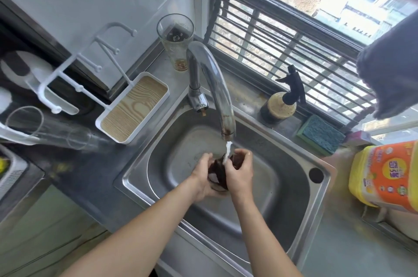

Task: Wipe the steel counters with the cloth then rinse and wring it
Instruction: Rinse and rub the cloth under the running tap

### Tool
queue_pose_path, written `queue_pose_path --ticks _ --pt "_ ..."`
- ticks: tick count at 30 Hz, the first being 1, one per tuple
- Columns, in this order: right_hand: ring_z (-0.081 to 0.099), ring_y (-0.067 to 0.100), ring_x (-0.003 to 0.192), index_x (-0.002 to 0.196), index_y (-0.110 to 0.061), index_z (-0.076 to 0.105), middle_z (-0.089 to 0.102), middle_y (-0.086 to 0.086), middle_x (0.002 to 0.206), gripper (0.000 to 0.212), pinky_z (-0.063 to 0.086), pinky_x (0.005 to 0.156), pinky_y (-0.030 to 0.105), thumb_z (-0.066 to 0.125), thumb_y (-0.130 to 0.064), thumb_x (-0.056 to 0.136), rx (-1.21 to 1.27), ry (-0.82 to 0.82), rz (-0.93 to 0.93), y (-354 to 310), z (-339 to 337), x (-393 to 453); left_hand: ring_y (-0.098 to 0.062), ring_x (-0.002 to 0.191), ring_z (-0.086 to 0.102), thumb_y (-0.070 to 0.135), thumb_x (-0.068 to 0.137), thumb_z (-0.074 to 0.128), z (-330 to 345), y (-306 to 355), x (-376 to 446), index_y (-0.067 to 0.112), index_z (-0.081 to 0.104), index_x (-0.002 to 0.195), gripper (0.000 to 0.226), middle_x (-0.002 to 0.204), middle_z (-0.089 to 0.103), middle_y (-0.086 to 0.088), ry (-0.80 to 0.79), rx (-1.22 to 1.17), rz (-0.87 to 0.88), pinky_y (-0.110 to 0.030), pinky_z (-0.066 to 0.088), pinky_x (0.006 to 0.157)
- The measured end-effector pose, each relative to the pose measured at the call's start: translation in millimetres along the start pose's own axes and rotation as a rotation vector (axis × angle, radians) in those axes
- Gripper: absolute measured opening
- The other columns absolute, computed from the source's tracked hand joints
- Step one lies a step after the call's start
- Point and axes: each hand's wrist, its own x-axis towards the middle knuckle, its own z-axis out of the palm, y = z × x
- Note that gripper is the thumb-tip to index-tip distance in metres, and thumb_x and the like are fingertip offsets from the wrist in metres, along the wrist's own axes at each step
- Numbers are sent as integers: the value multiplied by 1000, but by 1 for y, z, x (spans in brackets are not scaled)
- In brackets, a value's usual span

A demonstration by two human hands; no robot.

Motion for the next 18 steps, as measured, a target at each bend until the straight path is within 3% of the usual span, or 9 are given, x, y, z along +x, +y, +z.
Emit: queue_pose_path --ticks 3,5,8,11,14,16,18 --pt "65 16 101 105 -26 64 70 -1 104 32 50 91 26 58 -18 75 99 -104 -23 4 0 -5 -31 79 72 41 96 59 0 1 5 12 76 96 33 90 75 -15 99 52 108 -43 61 64" --pt "66 18 108 108 -29 67 72 -1 110 34 52 93 30 51 -21 80 159 -182 81 5 0 -4 -32 85 72 30 92 60 1 1 10 11 73 95 23 95 75 -16 220 114 225 -44 61 74" --pt "71 19 99 102 -29 73 76 -2 100 23 61 85 41 52 -38 95 167 -259 332 7 -1 2 -31 96 70 29 85 52 -2 2 24 18 71 92 24 99 75 -11 249 209 306 -52 57 91" --pt "71 22 98 98 -26 73 76 -3 96 34 58 91 45 60 -56 86 -7 -140 347 16 -1 6 -29 100 68 45 73 51 -9 0 38 22 70 91 35 101 73 -7 206 389 327 -53 55 93" --pt "68 27 100 99 -21 73 75 2 97 36 52 96 44 57 -52 92 -67 84 321 14 -2 6 -29 94 71 50 84 55 -5 2 11 21 72 95 35 99 75 -8 106 422 219 -48 61 83" --pt "68 27 99 100 -20 74 75 2 98 52 52 97 45 46 -62 90 -4 75 341 9 -1 3 -27 87 72 46 94 55 -8 2 5 18 72 102 33 94 75 -8 32 272 60 -37 61 71" --pt "68 26 100 103 -21 74 76 2 101 64 52 99 46 35 -69 88 21 11 361 10 2 2 -22 77 71 42 94 59 -12 2 8 16 71 108 32 89 75 -7 3 165 26 -28 56 57"
